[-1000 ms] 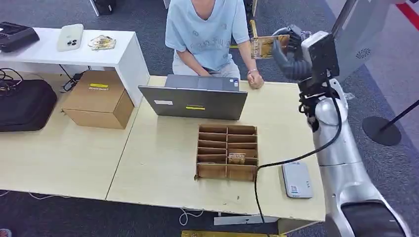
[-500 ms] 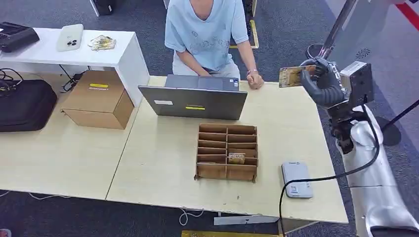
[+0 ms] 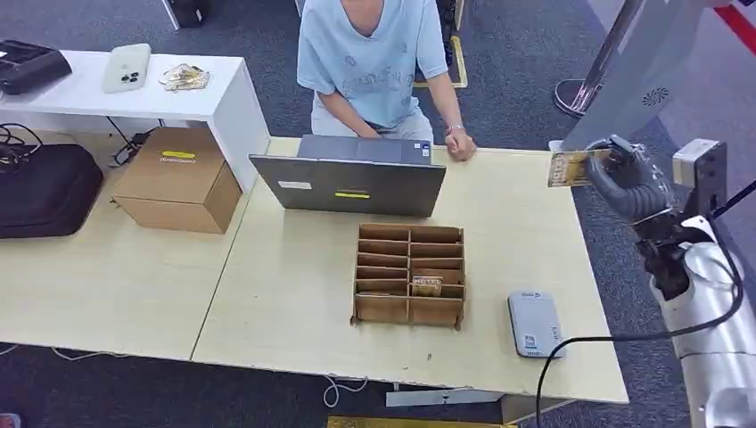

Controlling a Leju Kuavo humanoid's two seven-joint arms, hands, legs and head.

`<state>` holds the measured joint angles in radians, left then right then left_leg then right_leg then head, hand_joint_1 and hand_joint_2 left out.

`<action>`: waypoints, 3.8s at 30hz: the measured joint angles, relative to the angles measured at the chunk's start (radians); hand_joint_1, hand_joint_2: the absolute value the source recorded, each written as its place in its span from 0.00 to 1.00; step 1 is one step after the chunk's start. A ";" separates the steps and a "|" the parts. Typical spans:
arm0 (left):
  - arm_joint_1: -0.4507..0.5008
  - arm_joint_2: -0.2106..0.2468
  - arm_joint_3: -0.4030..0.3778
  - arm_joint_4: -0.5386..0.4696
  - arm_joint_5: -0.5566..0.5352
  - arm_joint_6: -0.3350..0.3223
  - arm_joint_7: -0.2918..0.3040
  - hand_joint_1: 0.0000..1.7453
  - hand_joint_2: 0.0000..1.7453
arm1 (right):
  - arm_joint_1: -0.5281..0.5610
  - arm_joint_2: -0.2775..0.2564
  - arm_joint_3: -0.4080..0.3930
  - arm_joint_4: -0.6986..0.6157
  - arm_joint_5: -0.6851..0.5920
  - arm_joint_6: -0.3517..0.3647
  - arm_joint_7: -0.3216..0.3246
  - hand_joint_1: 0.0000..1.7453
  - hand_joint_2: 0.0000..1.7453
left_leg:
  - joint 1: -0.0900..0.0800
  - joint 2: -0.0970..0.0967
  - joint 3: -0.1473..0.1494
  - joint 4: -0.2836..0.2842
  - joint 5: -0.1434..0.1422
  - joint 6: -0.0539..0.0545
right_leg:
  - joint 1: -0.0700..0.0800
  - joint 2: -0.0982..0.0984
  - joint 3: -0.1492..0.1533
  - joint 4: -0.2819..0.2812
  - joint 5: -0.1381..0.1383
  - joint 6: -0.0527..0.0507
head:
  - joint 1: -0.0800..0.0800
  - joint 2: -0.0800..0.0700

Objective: Pass the card to the sensor for recognition and then transmit it.

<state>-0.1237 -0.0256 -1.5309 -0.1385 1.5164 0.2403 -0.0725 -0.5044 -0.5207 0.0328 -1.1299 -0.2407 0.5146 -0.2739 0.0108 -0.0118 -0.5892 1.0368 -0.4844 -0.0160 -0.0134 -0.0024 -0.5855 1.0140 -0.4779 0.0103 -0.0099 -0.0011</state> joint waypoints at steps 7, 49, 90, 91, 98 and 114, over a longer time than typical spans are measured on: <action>0.000 0.002 0.000 0.000 0.004 0.000 0.000 0.00 1.00 | 0.042 -0.033 -0.016 0.090 0.006 0.024 -0.013 1.00 1.00 | 0.000 0.000 0.000 0.000 0.000 0.000 | 0.000 0.000 0.000 0.000 0.000 0.000 | 0.000 0.000; -0.001 0.010 0.000 0.000 0.004 -0.018 0.019 0.00 1.00 | 0.503 0.126 -0.209 -0.185 0.208 -0.036 0.061 1.00 1.00 | 0.000 0.000 0.000 0.000 -0.001 0.001 | 0.000 -0.001 0.000 0.000 -0.001 0.000 | 0.000 0.000; 0.000 0.008 0.000 0.000 0.032 -0.013 0.021 0.00 1.00 | 0.456 0.151 -0.098 -0.034 0.440 -0.182 0.106 1.00 1.00 | 0.000 0.000 0.000 0.000 -0.001 0.001 | 0.000 -0.001 0.000 0.000 -0.001 0.000 | 0.000 0.000; 0.000 0.007 0.000 0.000 0.032 -0.013 0.021 0.00 1.00 | 0.456 0.151 -0.097 -0.031 0.449 -0.190 0.111 1.00 1.00 | 0.000 0.000 0.000 0.000 -0.001 0.001 | 0.000 -0.001 0.000 0.000 -0.001 0.000 | 0.000 0.000; 0.000 0.006 0.000 0.000 0.030 -0.013 0.035 0.00 1.00 | 0.464 0.155 -0.085 -0.040 0.564 -0.281 0.180 1.00 1.00 | 0.000 0.000 0.000 0.000 -0.001 0.001 | 0.000 -0.001 0.000 0.000 -0.001 0.000 | 0.000 0.000; 0.000 0.005 0.000 0.000 0.031 -0.017 0.037 0.00 1.00 | 0.534 0.198 -0.086 -0.182 0.715 -0.345 0.269 1.00 1.00 | 0.000 0.000 0.000 0.000 -0.001 0.001 | 0.000 0.000 0.000 0.000 -0.001 0.000 | 0.001 0.000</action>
<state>-0.1239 -0.0206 -1.5312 -0.1385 1.5469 0.2235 -0.0359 0.0291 -0.3231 -0.0534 -1.3119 0.4738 0.1697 -0.0049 0.0108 -0.0116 -0.5890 1.0364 -0.4854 -0.0154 -0.0133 -0.0025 -0.5852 1.0139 -0.4787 0.0105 -0.0091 -0.0011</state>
